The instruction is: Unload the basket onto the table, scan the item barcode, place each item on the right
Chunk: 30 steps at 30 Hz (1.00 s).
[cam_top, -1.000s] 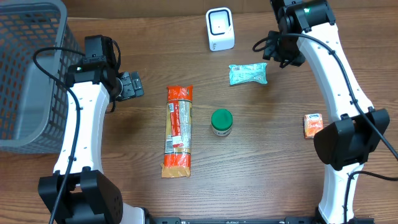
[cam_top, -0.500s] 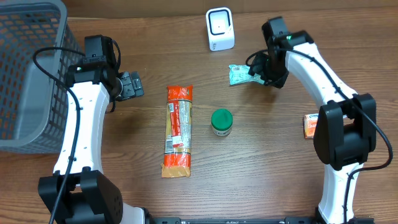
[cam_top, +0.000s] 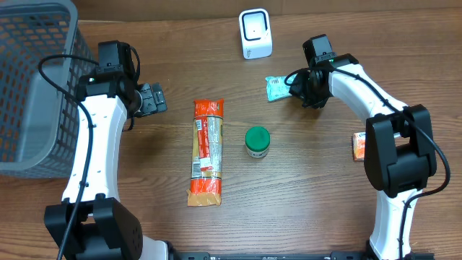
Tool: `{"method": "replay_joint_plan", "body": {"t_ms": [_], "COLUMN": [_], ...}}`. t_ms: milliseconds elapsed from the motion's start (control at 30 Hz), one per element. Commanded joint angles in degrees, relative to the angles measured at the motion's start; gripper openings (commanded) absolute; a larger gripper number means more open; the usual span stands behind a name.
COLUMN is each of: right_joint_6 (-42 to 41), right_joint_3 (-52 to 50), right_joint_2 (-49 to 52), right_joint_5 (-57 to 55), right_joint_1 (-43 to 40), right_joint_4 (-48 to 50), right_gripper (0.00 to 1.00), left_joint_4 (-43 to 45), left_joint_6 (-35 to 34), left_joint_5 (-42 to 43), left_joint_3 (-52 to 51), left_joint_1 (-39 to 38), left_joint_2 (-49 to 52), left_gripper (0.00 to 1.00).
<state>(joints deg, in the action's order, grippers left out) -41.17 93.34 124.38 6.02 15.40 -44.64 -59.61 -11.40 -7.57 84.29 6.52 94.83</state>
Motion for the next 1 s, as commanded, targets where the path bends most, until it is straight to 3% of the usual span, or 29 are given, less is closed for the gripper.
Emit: {"method": "replay_joint_plan", "body": {"t_ms": [0,100,400,700,967], "right_joint_6": [-1.0,-0.8,-0.1,13.1,16.0], "right_joint_3": [-0.4,-0.4,-0.4,0.8,4.7], "right_joint_2": [0.0,0.0,0.0,-0.3,-0.4], "right_joint_5": [0.0,-0.1,-10.0,-13.7,-22.1], "right_joint_1": [-0.2,-0.5,-5.4,-9.6,-9.7], "right_joint_4": [0.2,-0.8,-14.5,-26.6,-37.0], "right_gripper": [0.18,0.04,0.04,0.04,0.04], "left_joint_4": [0.0,0.1,0.1,0.0,0.1], "left_joint_6": [0.5,0.5,0.5,0.5,0.5], "left_joint_5": [-0.3,-0.3,-0.3,-0.3,-0.3], "left_joint_3": [-0.4,-0.3,-0.4,-0.4,-0.4], "left_joint_1": [0.2,0.2,0.2,0.2,0.2], "left_joint_2": [0.0,0.0,0.0,0.0,0.0], "left_gripper": [1.00,1.00,0.99,1.00,1.00]}}
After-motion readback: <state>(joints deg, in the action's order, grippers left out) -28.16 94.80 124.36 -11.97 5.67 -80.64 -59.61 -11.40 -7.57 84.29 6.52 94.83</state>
